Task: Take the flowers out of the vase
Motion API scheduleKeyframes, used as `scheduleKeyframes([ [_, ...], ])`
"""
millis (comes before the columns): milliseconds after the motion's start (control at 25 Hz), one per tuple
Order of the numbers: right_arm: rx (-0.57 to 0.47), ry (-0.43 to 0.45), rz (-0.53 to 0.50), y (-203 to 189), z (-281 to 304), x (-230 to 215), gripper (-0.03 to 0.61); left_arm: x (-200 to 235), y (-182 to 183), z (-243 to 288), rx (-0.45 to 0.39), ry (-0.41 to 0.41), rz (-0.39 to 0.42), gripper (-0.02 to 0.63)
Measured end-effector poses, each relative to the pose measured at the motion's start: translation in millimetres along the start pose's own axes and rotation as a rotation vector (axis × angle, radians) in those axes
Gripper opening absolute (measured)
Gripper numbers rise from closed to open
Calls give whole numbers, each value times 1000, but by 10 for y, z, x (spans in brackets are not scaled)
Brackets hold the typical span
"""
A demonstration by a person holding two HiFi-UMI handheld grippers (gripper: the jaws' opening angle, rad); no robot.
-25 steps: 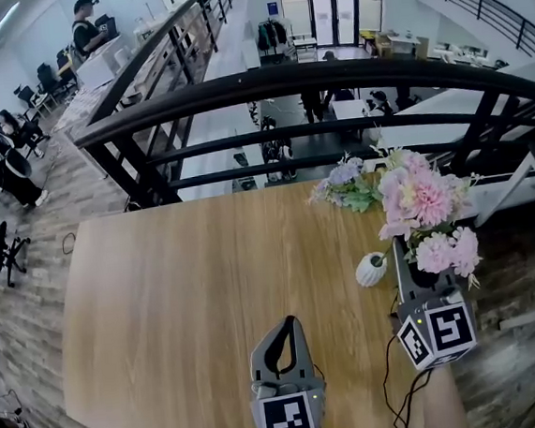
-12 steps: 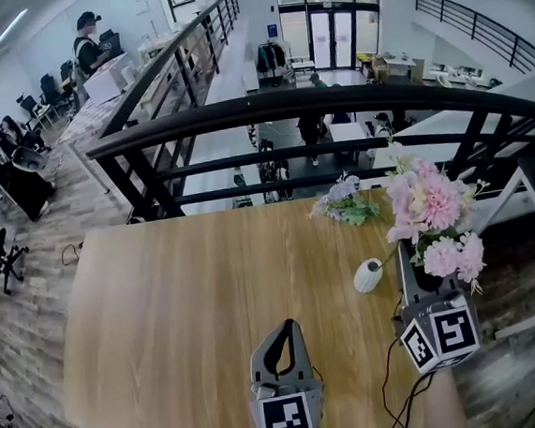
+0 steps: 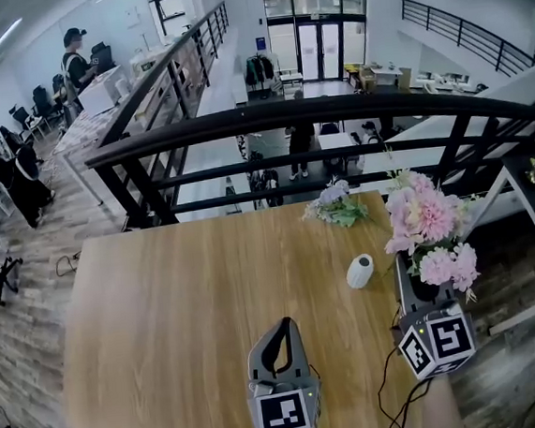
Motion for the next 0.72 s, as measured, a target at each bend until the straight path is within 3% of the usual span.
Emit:
scheduleKeyframes([
  [720, 126, -58, 135, -787, -615, 149, 32, -138, -194, -169, 44, -31, 2, 35],
])
Point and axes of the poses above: the fingertips, and each gripper's own axes: z forward along the fingers, x to its left, y out of its top, the point moved 1 cm from there along -z, backward along the fingers, and after that the axes turned 3 degrees about -x, right-handed, at the moved point
